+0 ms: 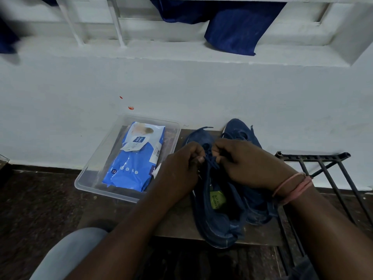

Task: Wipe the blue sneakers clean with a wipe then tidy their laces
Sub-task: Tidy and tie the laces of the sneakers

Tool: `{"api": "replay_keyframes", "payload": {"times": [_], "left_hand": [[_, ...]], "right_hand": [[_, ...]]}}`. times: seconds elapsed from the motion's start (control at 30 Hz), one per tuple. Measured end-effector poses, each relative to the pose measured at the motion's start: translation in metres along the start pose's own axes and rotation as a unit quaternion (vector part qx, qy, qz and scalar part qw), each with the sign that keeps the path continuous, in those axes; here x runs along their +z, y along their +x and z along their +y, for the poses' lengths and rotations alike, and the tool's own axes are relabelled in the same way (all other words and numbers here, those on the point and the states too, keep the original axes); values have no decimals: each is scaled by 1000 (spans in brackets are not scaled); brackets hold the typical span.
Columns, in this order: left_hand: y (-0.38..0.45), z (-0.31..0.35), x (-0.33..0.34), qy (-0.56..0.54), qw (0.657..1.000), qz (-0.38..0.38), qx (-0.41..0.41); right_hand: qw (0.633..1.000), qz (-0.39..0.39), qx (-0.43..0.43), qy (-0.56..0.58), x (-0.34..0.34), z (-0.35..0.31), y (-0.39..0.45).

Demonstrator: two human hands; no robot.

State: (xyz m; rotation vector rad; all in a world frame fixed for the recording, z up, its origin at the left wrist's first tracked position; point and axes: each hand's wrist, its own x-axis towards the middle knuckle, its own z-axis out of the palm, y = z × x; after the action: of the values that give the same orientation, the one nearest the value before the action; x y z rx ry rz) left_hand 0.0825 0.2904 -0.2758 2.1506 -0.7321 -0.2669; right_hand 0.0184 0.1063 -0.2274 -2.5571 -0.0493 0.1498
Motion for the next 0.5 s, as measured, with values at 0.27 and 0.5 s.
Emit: {"api": "replay_keyframes", "payload": {"times": [0.27,0.5], "left_hand": [[4,0,-1,-77,996,19,-38],[4,-2,-6,-61,996,4,-69]], "right_hand": [[999,12,23,23,-5,0,0],[997,15,70,-16,-7,1,0]]}}
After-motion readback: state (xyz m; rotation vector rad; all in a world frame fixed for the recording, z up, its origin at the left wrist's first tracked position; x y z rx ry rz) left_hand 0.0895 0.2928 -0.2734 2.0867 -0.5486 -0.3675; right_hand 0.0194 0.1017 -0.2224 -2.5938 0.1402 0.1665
